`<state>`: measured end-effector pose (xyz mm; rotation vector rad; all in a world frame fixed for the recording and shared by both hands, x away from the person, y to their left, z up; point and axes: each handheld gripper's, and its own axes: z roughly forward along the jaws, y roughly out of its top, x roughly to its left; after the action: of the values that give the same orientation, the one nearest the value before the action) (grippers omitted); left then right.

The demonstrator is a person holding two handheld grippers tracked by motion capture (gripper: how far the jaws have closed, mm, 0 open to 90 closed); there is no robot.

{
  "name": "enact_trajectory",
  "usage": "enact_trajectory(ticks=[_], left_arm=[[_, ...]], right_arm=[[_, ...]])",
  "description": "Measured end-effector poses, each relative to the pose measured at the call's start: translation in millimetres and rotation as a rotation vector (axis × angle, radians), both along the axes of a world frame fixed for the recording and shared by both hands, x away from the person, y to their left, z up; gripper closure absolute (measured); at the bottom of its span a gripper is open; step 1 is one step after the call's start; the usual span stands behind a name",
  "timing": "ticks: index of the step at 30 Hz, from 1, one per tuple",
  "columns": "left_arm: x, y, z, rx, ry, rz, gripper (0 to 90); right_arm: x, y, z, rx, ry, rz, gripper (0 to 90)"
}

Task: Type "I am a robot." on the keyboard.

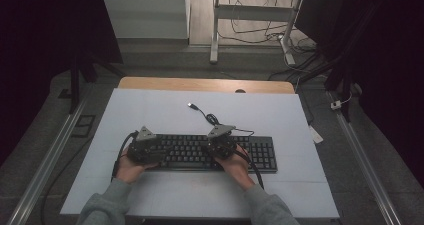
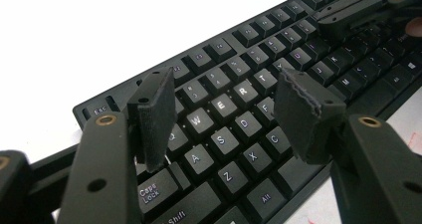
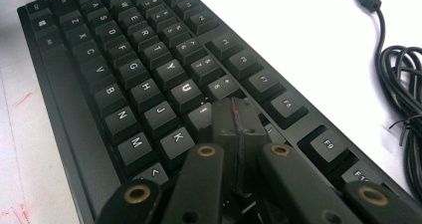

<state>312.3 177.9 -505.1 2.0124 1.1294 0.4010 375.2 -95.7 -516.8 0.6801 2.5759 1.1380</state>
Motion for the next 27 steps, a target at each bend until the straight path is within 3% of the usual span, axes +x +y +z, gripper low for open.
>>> enact_trajectory(ticks=[3, 16, 27], left_arm=[[0.2, 0.5, -0.2, 0.001, 0.002, 0.001, 41.6], [0.6, 1.1, -0.6, 0.002, 0.000, 0.003, 41.3], [1.2, 1.6, -1.1, 0.004, 0.003, 0.006, 40.6]], right_arm=[[-1.4, -2.5, 4.0, 0.014, -0.019, -0.004, 89.7], [-10.8, -26.5, 10.5, 0.052, -0.017, -0.023, 89.4], [-19.9, -63.8, 14.3, 0.084, -0.020, -0.077, 64.4]])
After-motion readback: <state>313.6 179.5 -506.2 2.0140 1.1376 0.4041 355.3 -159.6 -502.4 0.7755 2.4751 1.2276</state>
